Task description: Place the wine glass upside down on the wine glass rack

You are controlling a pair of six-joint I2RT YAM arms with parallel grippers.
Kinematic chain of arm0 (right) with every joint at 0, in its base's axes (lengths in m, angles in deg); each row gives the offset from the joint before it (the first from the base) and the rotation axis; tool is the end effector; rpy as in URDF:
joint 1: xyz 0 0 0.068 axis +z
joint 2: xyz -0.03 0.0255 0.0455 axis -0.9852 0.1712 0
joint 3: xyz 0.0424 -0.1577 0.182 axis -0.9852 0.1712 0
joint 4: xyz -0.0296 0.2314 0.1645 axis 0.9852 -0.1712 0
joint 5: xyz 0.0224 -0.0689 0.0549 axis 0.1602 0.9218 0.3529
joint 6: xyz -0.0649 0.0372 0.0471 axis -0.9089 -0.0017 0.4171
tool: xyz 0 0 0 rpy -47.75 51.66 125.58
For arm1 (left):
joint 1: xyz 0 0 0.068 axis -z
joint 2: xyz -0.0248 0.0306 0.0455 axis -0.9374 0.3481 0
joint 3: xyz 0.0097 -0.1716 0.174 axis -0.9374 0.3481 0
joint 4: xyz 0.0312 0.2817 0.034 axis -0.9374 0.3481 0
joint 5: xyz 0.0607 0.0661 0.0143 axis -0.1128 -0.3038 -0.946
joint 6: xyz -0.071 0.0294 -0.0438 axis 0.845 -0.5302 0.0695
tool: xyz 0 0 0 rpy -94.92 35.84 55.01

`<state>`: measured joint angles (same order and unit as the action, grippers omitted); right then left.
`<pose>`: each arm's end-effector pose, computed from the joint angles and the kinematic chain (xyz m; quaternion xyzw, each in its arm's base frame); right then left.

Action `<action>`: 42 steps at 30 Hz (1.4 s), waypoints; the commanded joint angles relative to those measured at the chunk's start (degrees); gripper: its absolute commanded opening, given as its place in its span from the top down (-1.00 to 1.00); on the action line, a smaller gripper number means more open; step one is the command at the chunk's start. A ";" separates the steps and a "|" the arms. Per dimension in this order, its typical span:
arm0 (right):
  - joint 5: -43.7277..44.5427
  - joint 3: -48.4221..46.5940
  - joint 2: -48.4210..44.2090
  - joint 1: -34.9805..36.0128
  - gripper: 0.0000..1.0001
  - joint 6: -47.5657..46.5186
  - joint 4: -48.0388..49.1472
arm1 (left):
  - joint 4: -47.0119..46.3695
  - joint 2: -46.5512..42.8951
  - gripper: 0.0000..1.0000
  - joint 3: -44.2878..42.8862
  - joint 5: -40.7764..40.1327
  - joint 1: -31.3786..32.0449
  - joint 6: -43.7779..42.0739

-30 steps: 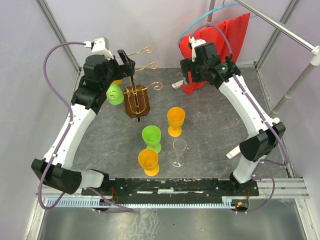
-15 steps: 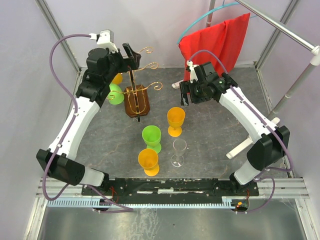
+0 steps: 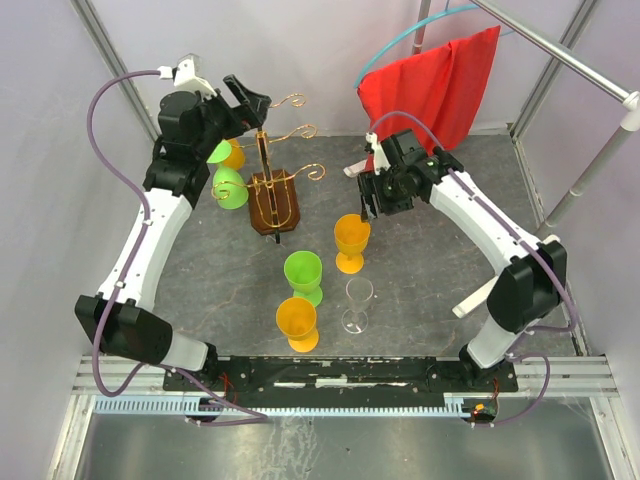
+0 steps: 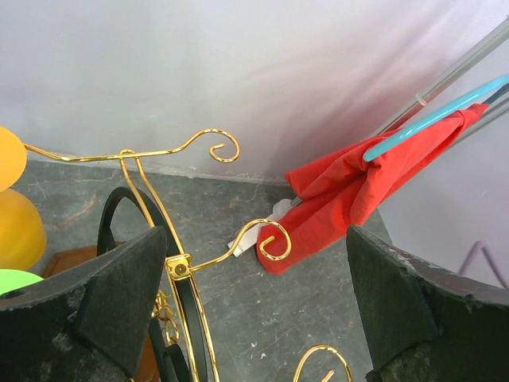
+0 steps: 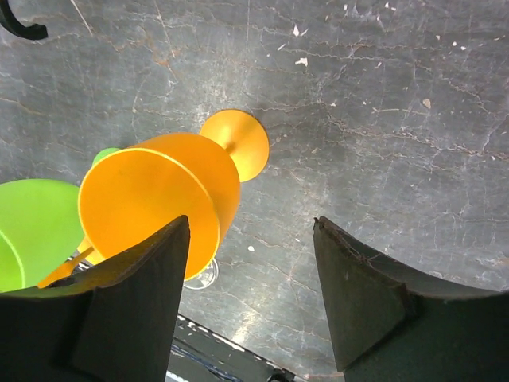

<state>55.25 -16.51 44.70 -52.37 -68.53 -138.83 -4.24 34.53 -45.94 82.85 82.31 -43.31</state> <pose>0.3495 0.1969 0.2604 -0.1354 0.9453 0.1674 0.2451 0.3923 -0.0957 0.4251 -0.0736 0.7231 -0.2764 0.6287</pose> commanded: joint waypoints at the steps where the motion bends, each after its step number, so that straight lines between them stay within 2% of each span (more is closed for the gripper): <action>1: -1.38 -1.05 1.49 0.79 -0.40 -1.75 -1.44 | -3.39 -1.11 -0.98 -1.67 3.24 -0.66 3.28; 8: -0.58 -0.52 2.94 1.32 -0.15 -1.85 -0.94 | -3.42 -1.91 -0.98 -1.56 1.18 -0.71 0.18; 14: -0.71 -0.71 4.29 1.82 0.15 -1.73 -0.52 | -2.20 -2.42 -0.98 -1.19 0.16 -0.72 -1.04; 21: 0.78 -3.70 5.13 1.92 0.97 -2.28 -2.35 | -0.58 -2.19 -0.98 -1.88 -2.27 -0.67 0.35; 26: 8.66 -10.49 4.38 1.85 0.99 -4.31 -7.63 | 2.82 -1.22 -0.98 -5.03 -6.30 -0.66 6.54; 33: 21.32 -27.43 4.23 1.76 0.99 -10.15 -15.03 | 7.04 0.54 -0.98 -10.47 -8.60 -0.50 15.56; 36: 23.73 -32.12 3.07 1.78 0.99 -14.35 -12.00 | 8.01 1.31 -0.98 -12.99 -7.79 -0.41 18.02; 42: 29.27 -31.99 -1.83 1.80 0.99 -20.94 3.56 | 6.41 1.68 -0.98 -13.03 -5.79 -0.48 25.19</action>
<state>78.82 -47.06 47.52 -50.73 -83.39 -147.31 3.41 35.74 -57.43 75.79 81.66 -26.20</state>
